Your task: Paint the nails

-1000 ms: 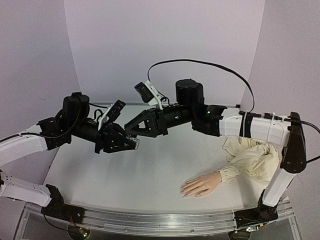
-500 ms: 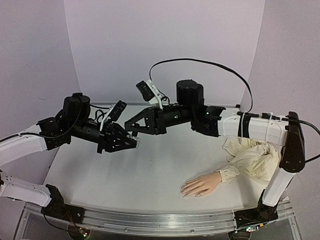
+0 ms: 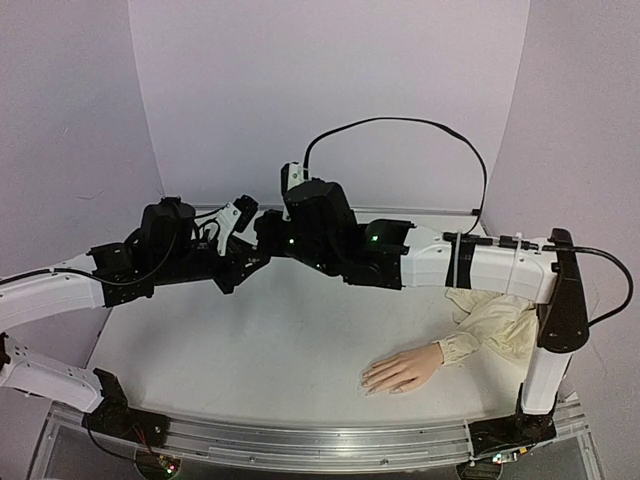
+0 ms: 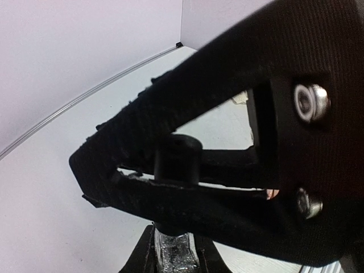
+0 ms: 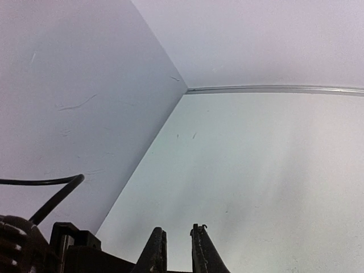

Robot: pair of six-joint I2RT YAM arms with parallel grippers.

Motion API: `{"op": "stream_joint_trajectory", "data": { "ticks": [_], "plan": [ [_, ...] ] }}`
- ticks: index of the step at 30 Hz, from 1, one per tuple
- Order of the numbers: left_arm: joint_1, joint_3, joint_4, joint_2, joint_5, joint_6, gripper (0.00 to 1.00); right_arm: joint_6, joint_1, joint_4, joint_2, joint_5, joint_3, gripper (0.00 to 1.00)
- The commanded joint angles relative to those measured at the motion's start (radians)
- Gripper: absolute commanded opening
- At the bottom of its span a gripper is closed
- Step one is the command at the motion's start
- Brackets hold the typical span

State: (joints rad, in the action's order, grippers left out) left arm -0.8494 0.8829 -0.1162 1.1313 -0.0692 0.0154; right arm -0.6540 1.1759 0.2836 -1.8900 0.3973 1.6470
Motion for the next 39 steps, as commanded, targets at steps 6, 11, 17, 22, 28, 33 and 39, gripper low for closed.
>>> {"op": "stream_joint_trajectory", "data": {
  "ticks": [6, 11, 17, 22, 28, 33, 39],
  "plan": [
    [0.023, -0.093, 0.275, -0.043, 0.123, -0.101, 0.00, 0.115, -0.011, -0.077, 0.058, -0.290, -0.066, 0.18],
    [0.024, -0.150, 0.196, -0.099, 0.132, -0.124, 0.00, 0.193, -0.084, -0.018, 0.194, -0.475, -0.193, 0.52],
    [0.036, -0.123, 0.057, -0.137, 0.008, -0.115, 0.00, 0.303, -0.155, 0.017, 0.298, -0.782, -0.286, 0.90],
    [0.046, -0.061, 0.049, -0.143, -0.460, -0.096, 0.00, 0.269, -0.238, 0.139, 0.345, -1.002, -0.368, 0.92],
    [0.046, 0.038, 0.049, -0.065, -0.824, -0.129, 0.00, 0.207, -0.254, 0.297, 0.322, -1.223, -0.366, 0.85],
    [0.046, 0.063, 0.050, -0.020, -0.891, -0.140, 0.00, 0.109, -0.254, 0.461, 0.271, -1.335, -0.359, 0.70],
    [0.046, 0.072, 0.052, 0.003, -0.917, -0.144, 0.00, 0.082, -0.235, 0.504, 0.220, -1.357, -0.321, 0.53]
  ]
}}
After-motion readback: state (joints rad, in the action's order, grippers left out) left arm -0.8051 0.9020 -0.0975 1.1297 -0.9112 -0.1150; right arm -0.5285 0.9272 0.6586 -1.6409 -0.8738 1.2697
